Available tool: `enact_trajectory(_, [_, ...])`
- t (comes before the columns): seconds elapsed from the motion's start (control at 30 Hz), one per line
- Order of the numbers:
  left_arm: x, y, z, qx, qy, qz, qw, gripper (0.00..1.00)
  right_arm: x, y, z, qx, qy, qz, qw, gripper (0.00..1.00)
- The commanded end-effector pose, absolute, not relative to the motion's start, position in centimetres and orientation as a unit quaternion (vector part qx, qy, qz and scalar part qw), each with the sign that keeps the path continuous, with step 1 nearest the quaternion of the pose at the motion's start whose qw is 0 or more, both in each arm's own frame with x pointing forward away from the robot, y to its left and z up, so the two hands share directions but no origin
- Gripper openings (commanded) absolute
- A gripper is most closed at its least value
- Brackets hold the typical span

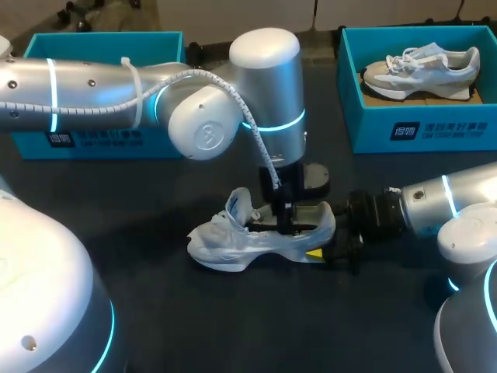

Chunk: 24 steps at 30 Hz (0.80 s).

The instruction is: Take the shoe out of the shoebox, open the shoe tongue, remove and reinsert the insole, then place the shoe into the shoebox

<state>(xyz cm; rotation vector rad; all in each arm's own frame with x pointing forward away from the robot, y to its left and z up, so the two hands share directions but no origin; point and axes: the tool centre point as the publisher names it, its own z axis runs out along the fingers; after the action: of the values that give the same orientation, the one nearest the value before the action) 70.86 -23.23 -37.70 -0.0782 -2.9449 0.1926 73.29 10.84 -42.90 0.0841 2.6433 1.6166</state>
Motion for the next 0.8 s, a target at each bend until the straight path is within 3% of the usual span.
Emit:
enact_trajectory(0.03, [71.2, -23.4, -38.4, -0.033, -0.993, 0.061, 0.094, 0.29, 73.8, 10.8, -43.9, 0.028, 0.853, 0.521, 0.022, 0.00])
enact_trajectory(0.43, [71.5, -23.8, -39.4, -0.063, -0.993, 0.049, 0.092, 0.36, 73.8, 10.8, -43.9, 0.028, 0.853, 0.521, 0.022, 0.00])
enact_trajectory(0.8, [71.6, -23.8, -41.4, -0.105, -0.992, 0.054, 0.043, 0.38, 73.8, 10.8, -43.9, 0.028, 0.853, 0.521, 0.022, 0.00])
